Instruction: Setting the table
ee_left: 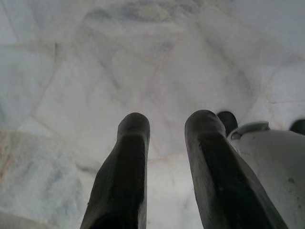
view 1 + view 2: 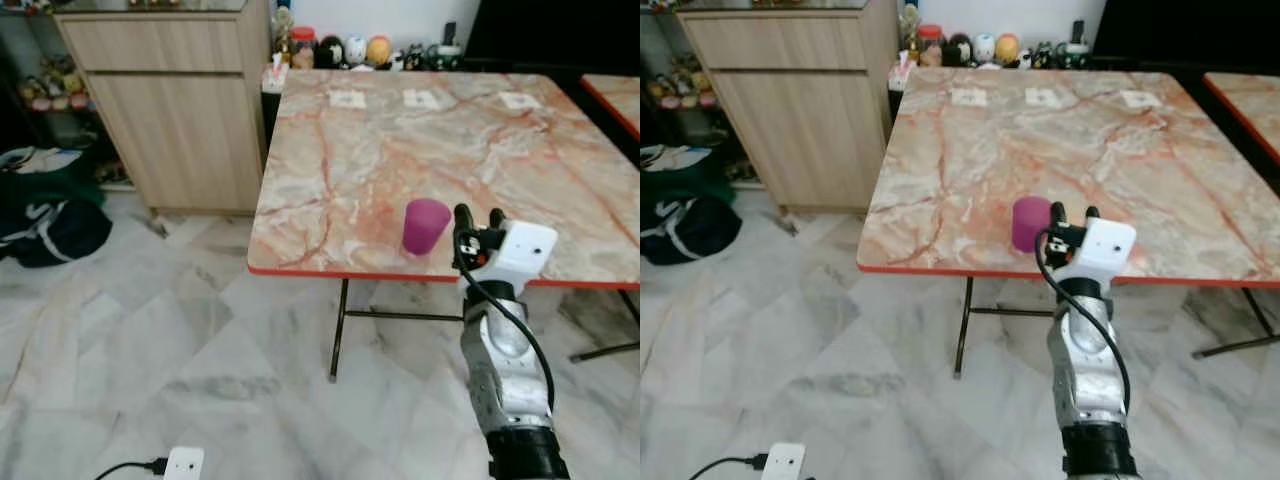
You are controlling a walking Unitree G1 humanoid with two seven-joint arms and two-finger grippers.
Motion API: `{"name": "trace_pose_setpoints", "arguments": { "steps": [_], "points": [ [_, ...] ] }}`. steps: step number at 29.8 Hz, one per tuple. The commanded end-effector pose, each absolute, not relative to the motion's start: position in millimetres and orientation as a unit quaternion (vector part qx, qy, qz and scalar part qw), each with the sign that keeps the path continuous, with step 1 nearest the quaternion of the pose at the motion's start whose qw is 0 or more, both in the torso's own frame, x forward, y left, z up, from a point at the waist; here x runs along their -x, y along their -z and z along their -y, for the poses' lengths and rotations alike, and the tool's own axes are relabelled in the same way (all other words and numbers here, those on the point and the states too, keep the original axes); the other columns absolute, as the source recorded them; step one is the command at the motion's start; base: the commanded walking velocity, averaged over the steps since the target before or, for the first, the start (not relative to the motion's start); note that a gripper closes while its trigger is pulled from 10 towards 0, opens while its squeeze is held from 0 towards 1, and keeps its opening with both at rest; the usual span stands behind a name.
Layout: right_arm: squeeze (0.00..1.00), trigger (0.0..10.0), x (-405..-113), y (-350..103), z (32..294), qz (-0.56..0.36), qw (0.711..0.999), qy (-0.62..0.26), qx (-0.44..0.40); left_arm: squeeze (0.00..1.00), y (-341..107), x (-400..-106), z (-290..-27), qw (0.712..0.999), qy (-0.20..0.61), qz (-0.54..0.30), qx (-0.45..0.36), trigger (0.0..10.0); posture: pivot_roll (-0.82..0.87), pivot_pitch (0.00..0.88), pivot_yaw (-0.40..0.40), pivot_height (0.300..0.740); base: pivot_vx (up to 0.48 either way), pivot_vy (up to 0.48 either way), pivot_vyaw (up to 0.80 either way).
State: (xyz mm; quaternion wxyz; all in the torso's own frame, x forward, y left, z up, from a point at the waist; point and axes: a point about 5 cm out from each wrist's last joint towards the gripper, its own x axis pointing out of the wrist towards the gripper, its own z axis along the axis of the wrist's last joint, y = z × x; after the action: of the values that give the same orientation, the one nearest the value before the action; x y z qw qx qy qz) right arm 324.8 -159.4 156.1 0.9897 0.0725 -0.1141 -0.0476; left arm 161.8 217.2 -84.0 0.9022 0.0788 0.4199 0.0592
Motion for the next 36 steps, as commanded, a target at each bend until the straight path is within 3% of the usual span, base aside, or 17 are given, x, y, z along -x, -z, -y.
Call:
{"name": "trace_pose_setpoints", "arguments": {
  "steps": [1, 17, 26, 36],
  "points": [
    [0.0, 10.0, -324.9, -157.7, 164.8, 0.115, 0.989, 0.057, -0.073, 0.0, 86.0, -158.4, -216.1, 0.899, -0.06, -0.428, -0.071, 10.0, -0.01, 0.101, -0.02, 0.74, 0.356, 0.0, 0.0],
    [0.0, 10.0, -324.1, -156.3, 163.6, 0.113, 0.989, 0.052, -0.074, 0.0, 85.3, -158.9, -218.3, 0.899, -0.062, -0.427, -0.074, 10.0, 0.0, 0.113, -0.014, 0.74, 0.363, 0.0, 0.0],
    [0.0, 10.0, -316.9, -162.7, 165.6, 0.121, 0.988, 0.056, -0.076, 0.0, 84.5, -159.8, -219.8, 0.9, -0.064, -0.424, -0.081, 10.0, -0.01, 0.12, -0.013, 0.74, 0.0, 0.0, 0.0],
    [0.0, 10.0, -287.2, -184.8, 188.0, 0.11, 0.985, 0.082, -0.11, 0.0, 84.0, -160.6, -221.2, 0.899, -0.062, -0.425, -0.085, 10.0, -0.03, 0.128, -0.012, 0.74, 0.0, 0.0, 0.0]
  ]
}}
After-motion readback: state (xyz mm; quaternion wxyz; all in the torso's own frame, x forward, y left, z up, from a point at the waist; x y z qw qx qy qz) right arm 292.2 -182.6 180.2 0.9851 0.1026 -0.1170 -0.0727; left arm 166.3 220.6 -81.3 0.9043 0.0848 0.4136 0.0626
